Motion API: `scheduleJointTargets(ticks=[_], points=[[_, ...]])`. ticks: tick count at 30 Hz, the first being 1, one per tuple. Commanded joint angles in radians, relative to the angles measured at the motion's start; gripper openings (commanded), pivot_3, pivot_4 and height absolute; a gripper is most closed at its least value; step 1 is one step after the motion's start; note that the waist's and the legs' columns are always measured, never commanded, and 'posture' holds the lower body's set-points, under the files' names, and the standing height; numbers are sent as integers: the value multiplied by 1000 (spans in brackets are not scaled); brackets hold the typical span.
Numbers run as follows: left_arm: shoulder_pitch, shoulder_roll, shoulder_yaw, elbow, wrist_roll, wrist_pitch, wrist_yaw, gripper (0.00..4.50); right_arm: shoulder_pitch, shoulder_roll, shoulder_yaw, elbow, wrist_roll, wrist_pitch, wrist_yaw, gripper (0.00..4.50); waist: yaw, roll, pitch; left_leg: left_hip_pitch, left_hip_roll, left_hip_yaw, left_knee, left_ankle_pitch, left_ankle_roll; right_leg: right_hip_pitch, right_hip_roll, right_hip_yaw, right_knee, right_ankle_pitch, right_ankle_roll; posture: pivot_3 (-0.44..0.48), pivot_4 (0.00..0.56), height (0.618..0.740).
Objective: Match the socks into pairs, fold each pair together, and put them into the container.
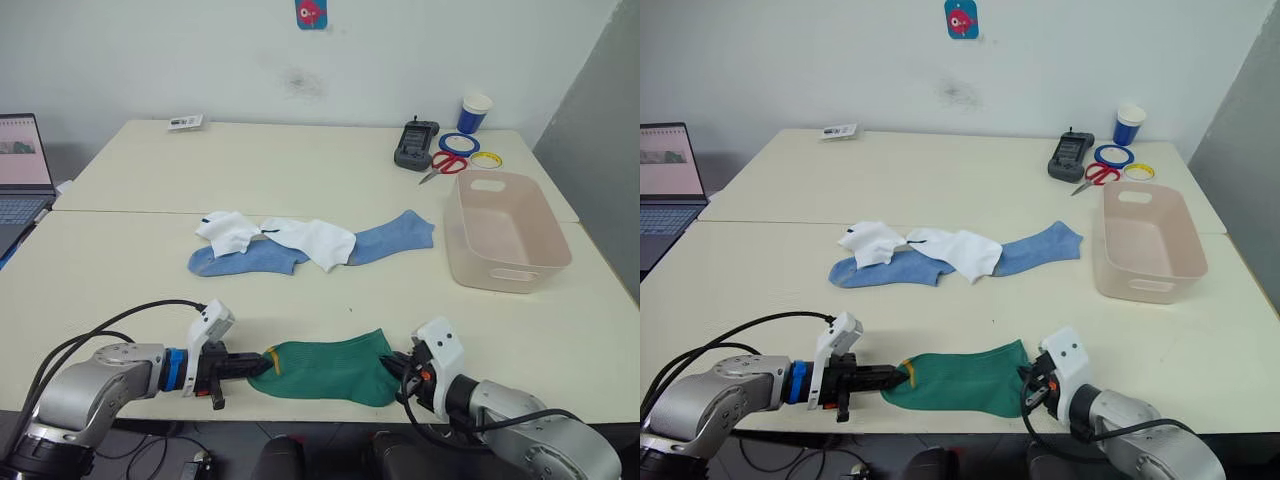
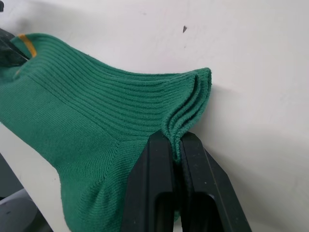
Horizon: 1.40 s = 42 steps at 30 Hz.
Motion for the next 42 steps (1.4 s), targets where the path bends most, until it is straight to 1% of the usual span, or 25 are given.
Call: scheduleJointTargets(ticks=[1, 5, 10, 14, 17, 20, 22, 23, 24, 26, 28, 29, 31, 33, 34, 37, 41, 42], points=[[-80, -12, 2, 41, 8, 7, 13, 15, -37, 20, -31, -38, 29, 6, -3, 0, 0, -1, 1, 0, 0, 0, 0, 0, 0, 0, 0, 0, 0, 0, 0, 0, 150, 732], [-155, -37, -44, 98, 50, -10, 18, 15, -61, 36, -20, 6, 14, 11, -11, 0, 0, -2, 1, -1, 0, 0, 0, 0, 0, 0, 1, 1, 0, 0, 0, 0, 150, 732], [-178, -50, -89, 128, 93, -38, 6, 15, -71, 65, -6, 50, -13, 30, -46, 0, 0, -2, 1, -1, 0, 0, 0, 0, 0, -1, 1, 1, -1, 0, 0, 0, 150, 732], [-179, -55, -77, 146, 97, -49, 0, 0, -73, 85, -25, 34, -15, 34, -68, 1092, 0, -2, 1, -1, 0, 0, 0, 0, 0, 0, 1, 0, 0, 0, 0, 0, 150, 732], [-164, -56, -41, 140, 104, -84, 16, 678, -62, 56, -45, 2, -27, 24, -67, 2094, 0, -2, 1, -1, 0, 0, 0, 0, 0, 0, 1, 1, 0, 1, 1, 0, 150, 732], [-132, -35, 10, 111, 99, -115, 19, 1581, -53, 1, -71, -43, -49, -7, -55, 3206, 0, -2, 1, -1, 0, 1, 0, 0, 0, 0, 1, 1, 0, 1, 1, 0, 150, 732], [-136, -17, 51, 101, 89, -105, 31, 1586, -56, -41, -87, -81, -50, -45, -18, 3877, -2, -2, 1, -1, 0, 0, 0, 0, 0, 0, 1, 1, 0, 1, 1, 0, 150, 732], [-141, -13, 62, 101, 87, -105, 36, 1586, -56, -52, -92, -92, -46, -60, -4, 4290, -2, -2, 1, -1, 1, 0, 0, 0, 0, -1, 1, 1, 1, 1, 1, 0, 150, 732], [-161, -20, 87, 110, 88, -125, 54, 1586, -59, -54, -106, -112, -16, -71, 20, 4403, -2, -2, 1, 0, 1, -1, 0, 0, 0, -1, 2, 0, 1, 1, 1, 0, 150, 732], [-213, -40, 132, 123, 39, -109, 57, 1586, -68, -64, -104, -131, 7, -95, 61, 4403, 0, -2, 1, 0, 2, -2, 0, 0, 0, 0, 4, -1, 1, 1, 1, 0, 150, 732], [-251, -50, 146, 112, -10, -60, 44, 1586, -79, -79, -76, -133, 4, -119, 91, 4403, 1, -3, 1, -1, 2, -3, 0, 0, 0, 0, 5, -1, 1, 1, 1, 0, 150, 732], [-263, -48, 128, 93, -15, -58, 26, 1400, -87, -77, -58, -123, -7, -131, 92, 4213, 1, -3, 1, -1, 2, -2, 0, 0, 0, 0, 5, -1, 1, 1, 1, 0, 150, 732], [-271, -29, 59, 21, -14, -70, -38, 997, -107, -69, -10, -84, -36, -158, 98, 3795, 0, -3, 1, -1, 1, -1, 1, 0, 0, 0, 4, 1, 0, 1, 1, 0, 150, 732], [-273, -20, -7, -55, -20, -61, -82, 383, -133, -72, 53, -31, -80, -196, 111, 3137, 0, -3, 1, -1, 1, 0, 1, 0, 0, 0, 4, 2, -1, 1, 1, 0, 150, 732], [-272, -14, -50, -86, -7, -69, -108, 47, -148, -62, 83, 6, -99, -215, 115, 2736, -1, -4, 2, -1, 1, 1, 1, 0, 0, 0, 4, 2, -1, 1, 1, 0, 150, 732], [-292, -36, -164, -106, 49, -99, -129, 0, -193, -42, 167, 114, -147, -271, 147, 1703, -1, -3, 2, -1, 1, 0, 1, 0, 0, 0, 4, 2, 0, 1, 1, 0, 150, 732], [-326, -125, -257, -13, 147, -167, -72, 0, -229, -26, 239, 209, -178, -301, 195, 199, 1, -3, 2, -1, 1, -2, 3, 0, 0, 0, 9, 1, 1, 1, 1, 0, 150, 732], [-328, -142, -265, 8, 166, -180, -60, 0, -229, -24, 247, 221, -182, -307, 204, 23, 1, -3, 2, -1, 1, -2, 4, 0, 0, 0, 9, 0, 2, 1, 1, 0, 150, 732]])
